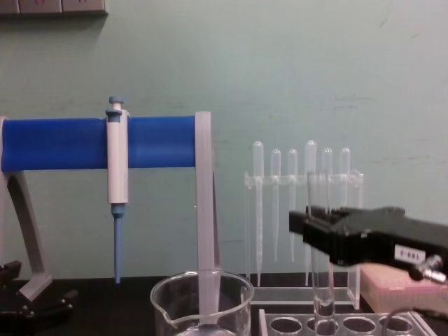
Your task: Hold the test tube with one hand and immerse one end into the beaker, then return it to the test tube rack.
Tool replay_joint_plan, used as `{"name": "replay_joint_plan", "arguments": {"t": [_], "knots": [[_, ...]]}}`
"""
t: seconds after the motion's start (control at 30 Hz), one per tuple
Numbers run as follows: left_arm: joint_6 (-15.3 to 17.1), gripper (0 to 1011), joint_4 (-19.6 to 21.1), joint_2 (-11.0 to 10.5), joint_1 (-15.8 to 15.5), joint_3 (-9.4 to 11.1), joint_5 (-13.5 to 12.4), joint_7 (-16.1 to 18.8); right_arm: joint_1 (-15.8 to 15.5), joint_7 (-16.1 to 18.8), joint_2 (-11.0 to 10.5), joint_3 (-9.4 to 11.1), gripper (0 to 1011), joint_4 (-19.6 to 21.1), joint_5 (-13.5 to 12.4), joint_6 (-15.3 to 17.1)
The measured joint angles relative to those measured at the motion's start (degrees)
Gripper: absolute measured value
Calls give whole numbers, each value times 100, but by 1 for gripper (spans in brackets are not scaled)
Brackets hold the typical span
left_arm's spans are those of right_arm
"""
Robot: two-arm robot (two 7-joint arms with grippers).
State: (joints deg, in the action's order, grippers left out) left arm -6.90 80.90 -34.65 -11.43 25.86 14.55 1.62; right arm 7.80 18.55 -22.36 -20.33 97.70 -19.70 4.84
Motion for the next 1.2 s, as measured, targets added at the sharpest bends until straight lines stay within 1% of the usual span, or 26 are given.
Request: {"name": "replay_joint_plan", "arguments": {"t": [0.13, 0.17, 0.2, 0.27, 0.37, 0.47, 0.5, 0.53, 0.57, 0.6, 0.63, 0.67, 0.7, 0.73, 0.77, 0.8, 0.93, 0.97, 1.0, 1.03, 1.07, 1.1, 1.17, 1.2], "knots": [[0, 1000, 0, 0, 0, 0, 0, 0, -4, 28, 12, -40, 225, -117, 106, -14], [0, 1000, 0, 0, 0, 0, 0, 0, 1, 34, 8, -66, 225, -158, 176, -14], [0, 1000, 0, 0, 0, 0, 0, 0, 1, 34, 8, -66, 225, -158, 176, -14], [0, 1000, 0, 0, 0, 0, 0, 0, 29, 59, -1, -108, 225, -230, 289, -16], [0, 1000, 0, 0, 0, 0, 0, 0, 69, 110, -15, -151, 225, -287, 388, -15], [0, 1000, 0, 0, 0, 0, 0, 0, 100, 153, -17, -173, 241, -325, 445, -23], [0, 1000, 0, 0, 0, 0, 0, 0, 117, 177, -15, -183, 296, -340, 475, -30], [0, 1000, 0, 0, 0, 0, 0, 0, 125, 185, -14, -187, 314, -345, 490, -32], [0, 1000, 0, 0, 0, 0, 0, 0, 130, 192, -14, -188, 357, -346, 504, -32], [0, 1000, 0, 0, 0, 0, 0, 0, 136, 206, -15, -189, 357, -346, 525, -28], [0, 1000, 0, 0, 0, 0, 0, 0, 135, 210, -18, -188, 414, -343, 532, -21], [0, 1000, 0, 0, 0, 0, 0, 0, 116, 213, -40, -183, 427, -298, 553, 13], [0, 1000, 0, 0, 0, 0, 0, 0, 103, 213, -56, -180, 478, -268, 567, 41], [0, 1000, 0, 0, 0, 0, 0, 0, 81, 213, -83, -173, 498, -223, 582, 78], [0, 1000, 0, 0, 0, 0, 0, 0, 60, 213, -105, -167, 539, -186, 593, 112], [0, 1000, 0, 0, 0, 0, 0, 0, -17, 211, -175, -137, 575, -71, 605, 216], [0, 1000, 0, 0, 0, 0, 0, 0, -263, 190, -353, -6, 682, 266, 595, 455], [0, 1000, 0, 0, 0, 0, 0, 0, -476, 144, -493, 142, 718, 530, 553, 616], [0, 1000, 0, 0, 0, 1, 0, 0, -476, 144, -493, 142, 773, 530, 553, 616], [0, 1000, 0, 0, 0, 0, 0, 0, -628, 109, -584, 258, 795, 669, 511, 700], [0, 1000, 0, 0, 0, 0, 0, 0, -686, 92, -617, 321, 795, 714, 489, 724], [0, 1000, 0, 0, 0, 0, 0, 0, -820, 33, -676, 487, 824, 769, 431, 749], [0, 1000, 0, 0, 0, 0, 0, 0, -952, -53, -711, 673, 901, 785, 383, 735], [0, 1000, 0, 0, 0, 0, 0, 0, -1005, -102, -720, 764, 919, 781, 370, 713]]}}
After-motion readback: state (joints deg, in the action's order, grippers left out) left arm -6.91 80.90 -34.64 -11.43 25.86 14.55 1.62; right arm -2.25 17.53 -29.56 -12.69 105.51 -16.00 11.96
